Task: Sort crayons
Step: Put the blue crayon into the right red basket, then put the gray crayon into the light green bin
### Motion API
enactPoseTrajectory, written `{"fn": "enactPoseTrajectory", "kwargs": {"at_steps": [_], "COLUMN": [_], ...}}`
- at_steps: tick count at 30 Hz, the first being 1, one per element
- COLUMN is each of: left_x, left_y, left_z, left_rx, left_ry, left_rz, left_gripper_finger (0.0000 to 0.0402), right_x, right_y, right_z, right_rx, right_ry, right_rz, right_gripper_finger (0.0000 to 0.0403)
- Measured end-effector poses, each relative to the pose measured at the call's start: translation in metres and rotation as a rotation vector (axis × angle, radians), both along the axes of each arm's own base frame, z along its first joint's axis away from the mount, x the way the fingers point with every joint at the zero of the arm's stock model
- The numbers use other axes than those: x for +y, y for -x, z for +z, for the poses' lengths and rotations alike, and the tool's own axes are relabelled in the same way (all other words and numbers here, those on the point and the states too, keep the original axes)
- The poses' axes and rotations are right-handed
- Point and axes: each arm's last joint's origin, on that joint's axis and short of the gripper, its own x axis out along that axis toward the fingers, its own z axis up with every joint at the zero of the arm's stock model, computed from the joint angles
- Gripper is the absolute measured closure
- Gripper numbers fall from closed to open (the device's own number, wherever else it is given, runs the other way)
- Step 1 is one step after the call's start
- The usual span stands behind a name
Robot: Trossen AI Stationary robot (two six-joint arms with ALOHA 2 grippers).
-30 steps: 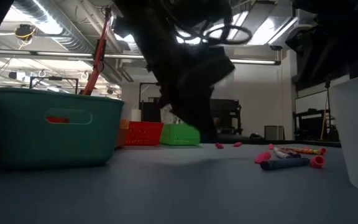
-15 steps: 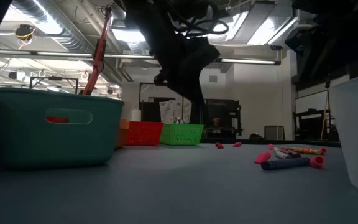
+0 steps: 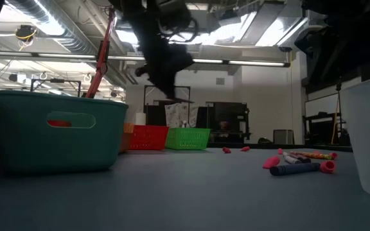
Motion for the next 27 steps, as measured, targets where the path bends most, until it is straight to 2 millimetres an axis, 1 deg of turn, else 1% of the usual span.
{"fn": "enactPoseTrajectory", "kwargs": {"at_steps": [2,6,11,14,19,23,27], "left_x": [0.009,0.025,0.036,0.038,0.035,0.033,0.031], "left_y": [0.012,0.032,0.046,0.049,0.048,0.047,0.045], "left_z": [0.002,-0.004,-0.014,-0.018,-0.022,-0.023,-0.022], "left_rx": [0.059,0.190,0.282,0.284,0.283,0.283,0.272], "left_ry": [0.015,0.045,0.119,0.128,0.130,0.128,0.125], "left_rz": [0.045,0.162,0.263,0.272,0.265,0.258,0.251], "left_gripper_finger": [0.0393,0.0393,0.0393,0.0393,0.0388,0.0366,0.0335], "right_x": [0.000,0.000,0.000,0.000,-0.003,-0.009,-0.027], "right_y": [0.000,0.000,0.000,0.000,-0.001,-0.004,-0.010], "right_z": [0.000,0.000,0.000,0.000,0.001,0.001,0.001], "right_rx": [0.000,0.000,0.000,-0.003,-0.035,-0.036,-0.017], "right_ry": [0.000,0.000,0.000,0.009,0.080,0.115,0.118], "right_rz": [0.001,0.001,0.001,-0.001,-0.038,-0.041,-0.068], "right_gripper_finger": [0.0295,0.0295,0.0295,0.0295,0.0295,0.0295,0.0295]}}
